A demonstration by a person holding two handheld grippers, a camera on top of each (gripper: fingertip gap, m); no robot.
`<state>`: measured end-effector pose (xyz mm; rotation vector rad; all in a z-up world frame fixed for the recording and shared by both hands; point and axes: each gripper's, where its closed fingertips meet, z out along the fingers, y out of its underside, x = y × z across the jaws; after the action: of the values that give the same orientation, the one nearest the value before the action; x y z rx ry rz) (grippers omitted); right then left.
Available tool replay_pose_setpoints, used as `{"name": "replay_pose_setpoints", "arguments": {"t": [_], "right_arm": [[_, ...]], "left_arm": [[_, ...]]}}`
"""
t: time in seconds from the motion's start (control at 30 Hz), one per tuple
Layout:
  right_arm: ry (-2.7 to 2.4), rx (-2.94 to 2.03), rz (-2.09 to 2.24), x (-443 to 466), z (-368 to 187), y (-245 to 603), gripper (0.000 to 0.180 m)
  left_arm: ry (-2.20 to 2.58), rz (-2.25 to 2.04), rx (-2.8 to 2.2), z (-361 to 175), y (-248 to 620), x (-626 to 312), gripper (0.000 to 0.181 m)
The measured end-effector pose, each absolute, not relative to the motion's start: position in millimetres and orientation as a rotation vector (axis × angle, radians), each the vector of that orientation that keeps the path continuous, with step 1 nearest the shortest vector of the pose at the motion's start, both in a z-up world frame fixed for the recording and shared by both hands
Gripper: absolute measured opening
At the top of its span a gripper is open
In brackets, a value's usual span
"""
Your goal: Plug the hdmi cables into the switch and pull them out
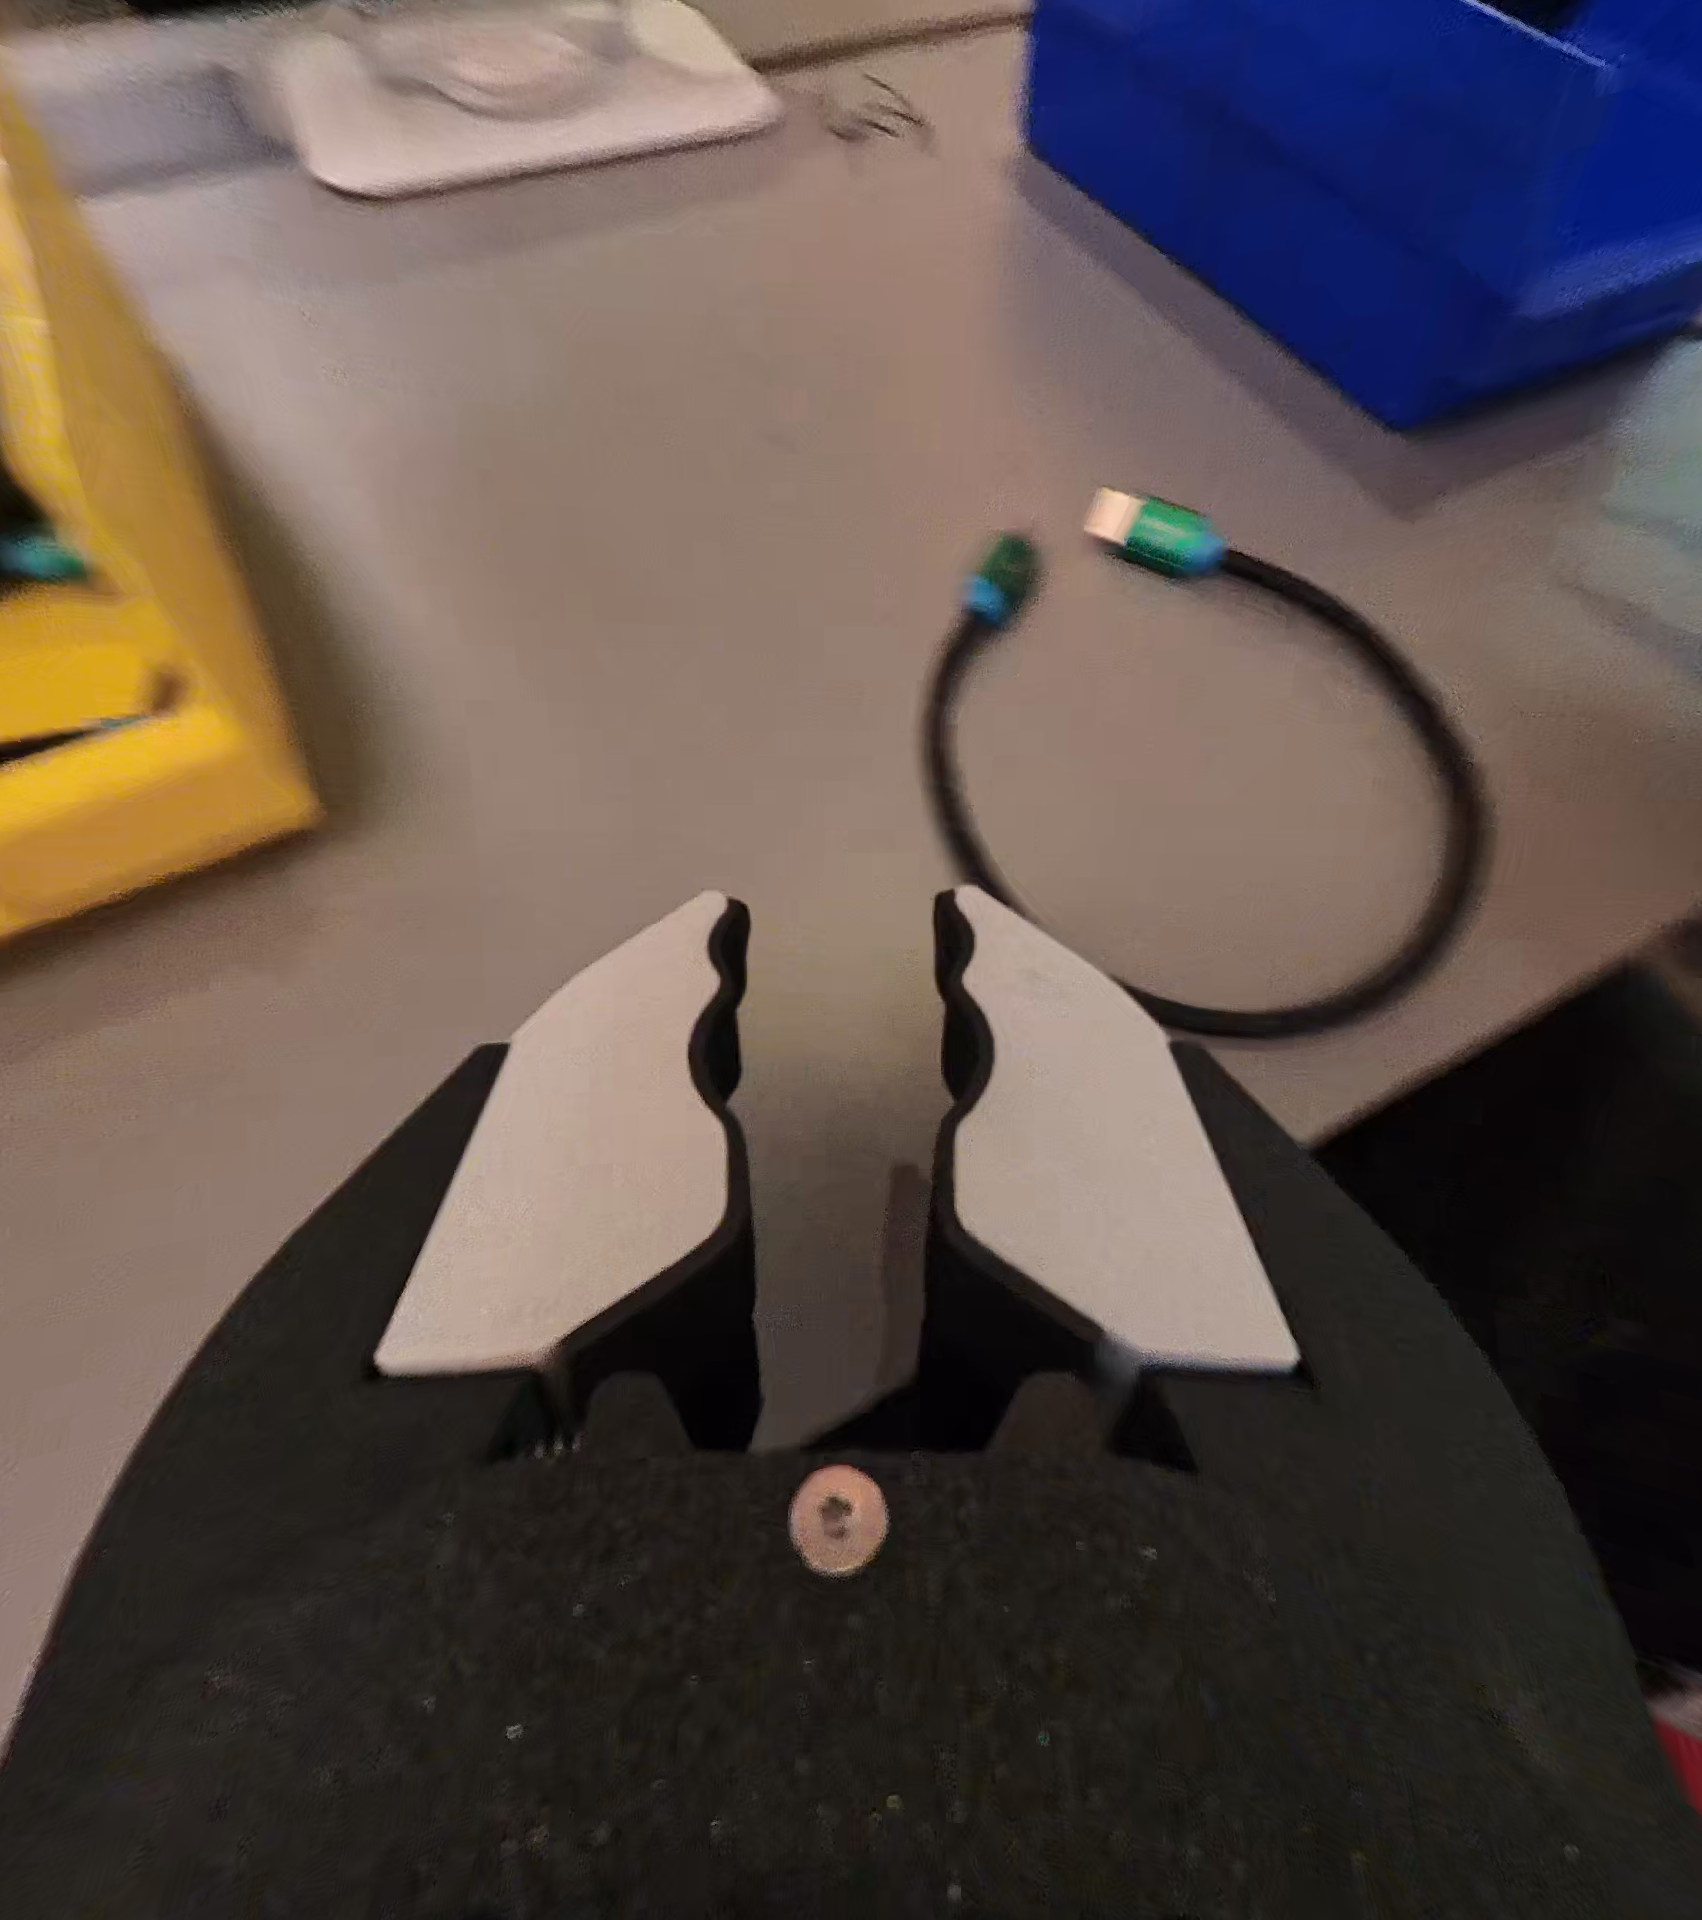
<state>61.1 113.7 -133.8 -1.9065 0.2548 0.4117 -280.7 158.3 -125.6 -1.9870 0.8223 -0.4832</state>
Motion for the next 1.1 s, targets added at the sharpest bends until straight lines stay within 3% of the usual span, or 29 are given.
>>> {"name": "replay_pose_setpoints", "arguments": {"t": [0.03,0.17,0.33,0.7,0.83,1.0,1.1], "right_arm": [[0.245,-1.905,0.416,59.0,-133.0,113.8,0.043],[0.18,-1.904,0.421,44.3,-130.3,117.1,0.043],[0.076,-1.925,0.393,22.9,-132.0,123.8,0.043],[0.124,-1.957,0.414,29.3,-141.2,128.2,0.042],[0.155,-1.953,0.429,35.5,-142.0,127.0,0.042],[0.172,-1.951,0.463,35.8,-142.3,127.1,0.042],[0.168,-1.949,0.475,32.9,-141.2,127.5,0.042]], "left_arm": [[0.818,-0.48,-1.972,-124.2,170.1,-294.0,0.034],[0.693,-0.631,-1.934,-131.9,196.4,-331.2,0.031],[0.453,-0.987,-1.892,-107.8,203.3,-339.9,0.038],[0.74,-0.989,-1.88,-107.6,188.6,-328.1,0.055],[1.063,-0.642,-1.941,-107.5,205.1,-339.1,0.06],[1.109,-0.007,-1.869,-37.3,313.1,-367.1,0.046],[1.161,-0.011,-2.061,-40.1,376.3,-364.1,0.062]]}}
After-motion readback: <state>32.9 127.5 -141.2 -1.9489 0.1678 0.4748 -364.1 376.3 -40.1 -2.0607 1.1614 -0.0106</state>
